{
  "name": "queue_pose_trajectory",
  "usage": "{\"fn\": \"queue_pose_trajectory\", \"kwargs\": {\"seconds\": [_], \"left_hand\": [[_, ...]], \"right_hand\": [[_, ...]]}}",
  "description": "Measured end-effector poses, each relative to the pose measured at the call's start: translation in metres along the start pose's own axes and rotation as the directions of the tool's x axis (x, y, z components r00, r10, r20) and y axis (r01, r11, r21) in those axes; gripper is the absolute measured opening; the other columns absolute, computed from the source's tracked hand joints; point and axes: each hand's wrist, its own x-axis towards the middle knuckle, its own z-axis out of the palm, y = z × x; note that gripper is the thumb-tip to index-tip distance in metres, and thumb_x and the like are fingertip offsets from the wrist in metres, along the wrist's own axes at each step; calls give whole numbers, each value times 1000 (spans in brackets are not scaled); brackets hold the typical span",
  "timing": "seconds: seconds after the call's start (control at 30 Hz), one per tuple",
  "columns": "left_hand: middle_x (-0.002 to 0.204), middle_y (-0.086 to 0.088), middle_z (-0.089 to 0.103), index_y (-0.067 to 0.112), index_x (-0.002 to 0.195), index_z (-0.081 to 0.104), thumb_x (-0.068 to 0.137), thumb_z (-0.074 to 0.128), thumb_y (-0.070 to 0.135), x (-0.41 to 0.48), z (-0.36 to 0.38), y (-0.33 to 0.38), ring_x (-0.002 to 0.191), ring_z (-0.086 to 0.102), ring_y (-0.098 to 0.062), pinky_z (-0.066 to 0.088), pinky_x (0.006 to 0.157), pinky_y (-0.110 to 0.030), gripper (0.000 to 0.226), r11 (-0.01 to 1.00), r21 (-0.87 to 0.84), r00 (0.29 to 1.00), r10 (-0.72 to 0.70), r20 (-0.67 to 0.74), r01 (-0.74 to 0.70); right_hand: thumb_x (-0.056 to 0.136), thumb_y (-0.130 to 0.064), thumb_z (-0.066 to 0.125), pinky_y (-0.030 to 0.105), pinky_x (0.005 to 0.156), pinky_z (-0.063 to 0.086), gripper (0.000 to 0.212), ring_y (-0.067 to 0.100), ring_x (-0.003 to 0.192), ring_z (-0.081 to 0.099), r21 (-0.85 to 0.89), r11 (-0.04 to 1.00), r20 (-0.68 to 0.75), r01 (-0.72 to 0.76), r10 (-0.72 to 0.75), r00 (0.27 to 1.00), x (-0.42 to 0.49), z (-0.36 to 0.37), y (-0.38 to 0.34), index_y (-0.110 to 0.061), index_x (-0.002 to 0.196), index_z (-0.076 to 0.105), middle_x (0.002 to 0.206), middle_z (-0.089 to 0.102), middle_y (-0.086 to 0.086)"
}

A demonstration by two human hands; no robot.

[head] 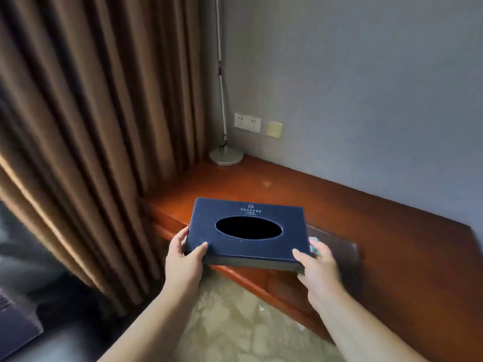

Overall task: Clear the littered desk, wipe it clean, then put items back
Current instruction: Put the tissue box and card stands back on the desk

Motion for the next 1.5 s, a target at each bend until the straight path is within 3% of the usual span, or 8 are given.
{"fn": "queue_pose_trajectory", "kwargs": {"seconds": [0.1,0.23,0.37,0.5,0.67,1.13,1.33,1.5], "left_hand": [[129,1,54,24,136,47,85,62,-2,-21,82,-9,118,53,-26,40,106,-45,59,997,55,988,-65,137,58],[132,3,49,21,146,32,86,62,-1,-36,170,-31,121,51,-26,38,108,-44,70,980,132,941,-183,286,150],[122,-9,60,15,135,49,85,62,-1,-30,241,-58,111,57,-33,42,101,-48,54,951,252,880,-270,391,180],[119,-9,63,15,128,55,85,60,-2,-12,307,-68,92,57,-23,41,101,-46,46,947,279,819,-286,497,161],[112,-6,65,14,127,56,84,61,-4,29,393,-79,102,60,-33,45,96,-45,48,945,317,778,-257,573,79],[123,-14,58,3,128,49,89,63,14,92,527,-140,109,56,-31,44,98,-40,42,826,548,741,-451,497,135],[125,-10,57,7,131,44,89,63,16,108,559,-155,115,55,-28,43,93,-33,47,802,597,751,-377,542,-28],[128,-11,55,8,133,41,89,63,15,130,605,-155,115,54,-29,45,95,-35,50,798,602,744,-401,535,-4]], "right_hand": [[85,-2,64,33,70,50,37,19,91,60,73,997,-105,-8,15,994,17,-78,-18,-25,111,54,103,60,0],[87,-4,63,36,82,47,41,21,98,57,53,998,-241,-23,35,970,36,-158,-22,-19,123,51,113,58,3],[85,-6,66,42,94,48,40,25,108,58,28,998,-374,-56,62,925,68,-208,-22,-25,119,54,119,61,3],[85,-6,66,39,87,49,37,24,104,59,53,996,-462,-73,89,882,112,-238,-29,-28,112,54,114,62,1],[86,-2,63,35,82,51,39,24,101,60,116,988,-553,-101,149,820,183,-260,-46,-25,116,52,111,60,2],[90,5,56,37,94,46,44,27,111,55,22,961,-587,-274,234,775,338,-303,-35,-9,131,50,129,56,11],[91,-3,57,32,94,44,45,23,113,54,-43,957,-548,-285,216,808,390,-319,-40,-15,134,49,129,57,6],[93,-9,56,36,102,40,52,25,126,47,-69,958,-543,-280,200,816,438,-331,-52,-20,142,40,139,49,4]]}}
